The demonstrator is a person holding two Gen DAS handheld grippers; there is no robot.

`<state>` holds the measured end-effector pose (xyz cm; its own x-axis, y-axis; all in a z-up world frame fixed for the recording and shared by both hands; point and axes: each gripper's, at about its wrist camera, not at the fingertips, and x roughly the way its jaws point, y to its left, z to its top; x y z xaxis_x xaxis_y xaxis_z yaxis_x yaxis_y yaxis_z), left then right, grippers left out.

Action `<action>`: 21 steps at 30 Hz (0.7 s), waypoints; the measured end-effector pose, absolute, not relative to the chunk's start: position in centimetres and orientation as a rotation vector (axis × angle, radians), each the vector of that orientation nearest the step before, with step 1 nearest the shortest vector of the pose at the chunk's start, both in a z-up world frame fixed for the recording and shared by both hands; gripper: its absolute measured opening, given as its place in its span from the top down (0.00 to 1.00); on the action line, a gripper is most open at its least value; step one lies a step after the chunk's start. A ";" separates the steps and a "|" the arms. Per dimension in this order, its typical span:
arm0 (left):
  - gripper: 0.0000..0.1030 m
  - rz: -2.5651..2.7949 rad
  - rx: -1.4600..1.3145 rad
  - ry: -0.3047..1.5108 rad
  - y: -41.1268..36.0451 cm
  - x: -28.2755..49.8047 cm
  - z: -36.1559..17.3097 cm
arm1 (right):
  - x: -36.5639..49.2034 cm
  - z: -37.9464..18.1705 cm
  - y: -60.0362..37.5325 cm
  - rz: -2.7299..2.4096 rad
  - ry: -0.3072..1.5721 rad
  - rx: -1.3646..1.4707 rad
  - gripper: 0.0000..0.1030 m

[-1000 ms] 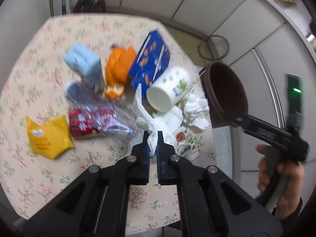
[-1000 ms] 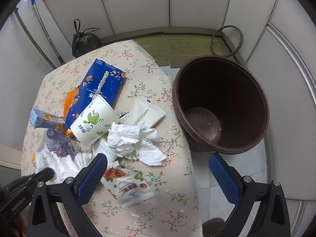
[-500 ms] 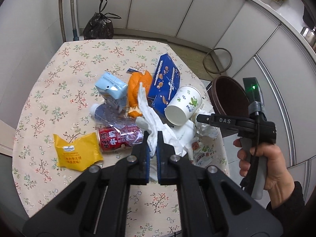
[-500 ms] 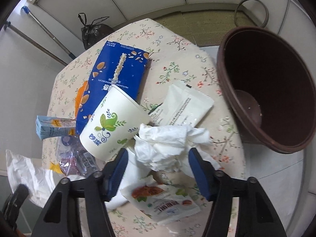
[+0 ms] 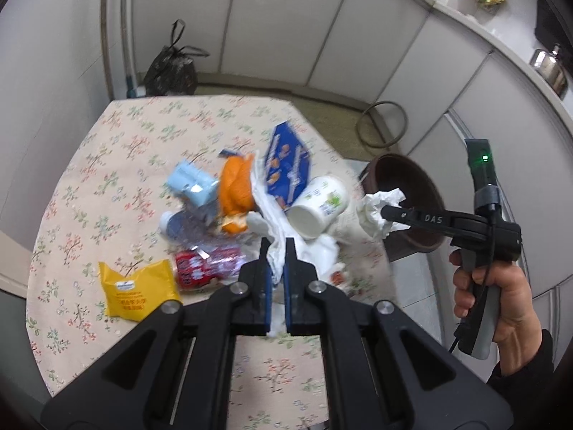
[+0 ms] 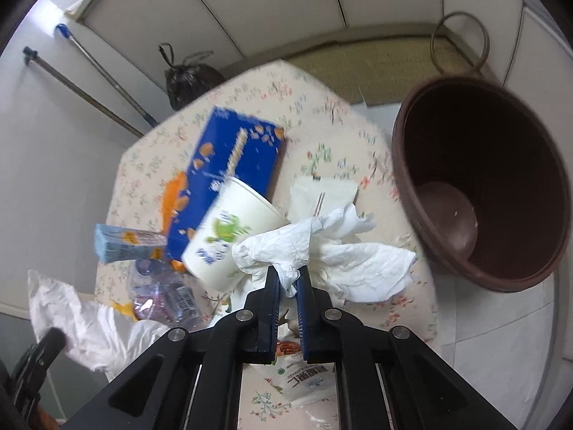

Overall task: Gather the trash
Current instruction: 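Carry tissues over the brown bin and open both grippers to drop them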

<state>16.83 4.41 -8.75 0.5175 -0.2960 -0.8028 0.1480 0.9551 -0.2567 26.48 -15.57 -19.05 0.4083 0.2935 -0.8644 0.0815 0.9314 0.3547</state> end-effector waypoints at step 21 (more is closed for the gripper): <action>0.94 -0.637 -0.029 0.954 -18.9 25.5 -10.5 | 24.2 -17.6 -34.4 -0.189 0.986 0.502 0.91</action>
